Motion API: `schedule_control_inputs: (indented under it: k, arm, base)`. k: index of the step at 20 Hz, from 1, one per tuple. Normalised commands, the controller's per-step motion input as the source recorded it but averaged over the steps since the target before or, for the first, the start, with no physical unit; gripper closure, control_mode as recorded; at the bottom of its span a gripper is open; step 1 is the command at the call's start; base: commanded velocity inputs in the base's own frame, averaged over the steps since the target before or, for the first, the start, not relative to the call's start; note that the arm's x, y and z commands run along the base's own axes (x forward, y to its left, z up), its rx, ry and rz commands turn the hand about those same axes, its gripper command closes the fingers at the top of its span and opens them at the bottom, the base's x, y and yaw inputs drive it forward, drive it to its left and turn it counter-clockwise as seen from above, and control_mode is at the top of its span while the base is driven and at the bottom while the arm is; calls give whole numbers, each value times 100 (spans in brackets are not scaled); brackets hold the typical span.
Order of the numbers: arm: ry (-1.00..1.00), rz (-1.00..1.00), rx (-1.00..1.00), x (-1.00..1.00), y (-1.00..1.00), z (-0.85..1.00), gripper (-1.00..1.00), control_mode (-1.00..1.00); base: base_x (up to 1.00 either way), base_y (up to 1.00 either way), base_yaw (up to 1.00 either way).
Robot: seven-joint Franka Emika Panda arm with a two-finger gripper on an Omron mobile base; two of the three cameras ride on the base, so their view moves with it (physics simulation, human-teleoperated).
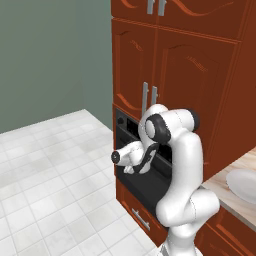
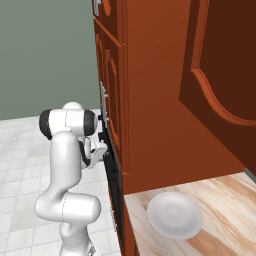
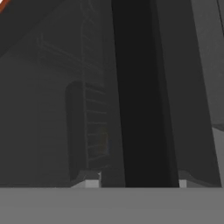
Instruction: Take the baked cake out of the oven and place it on the plate for cooling. Then close the oven door.
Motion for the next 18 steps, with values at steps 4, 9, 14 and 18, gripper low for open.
schedule_control_inputs:
  k: [4, 9, 14, 18]
  arm:
    - [-1, -2, 1, -11, 13, -35, 100, -100]
    - [0, -4, 0, -28, 28, -43, 100, -100]
    - [0, -7, 0, -31, 38, -52, 100, -100]
    - [1, -7, 0, -27, 43, -55, 100, -100]
  base:
    - [0, 0, 0]
    - [0, 0, 0]
    - [0, 0, 0]
    - [0, 0, 0]
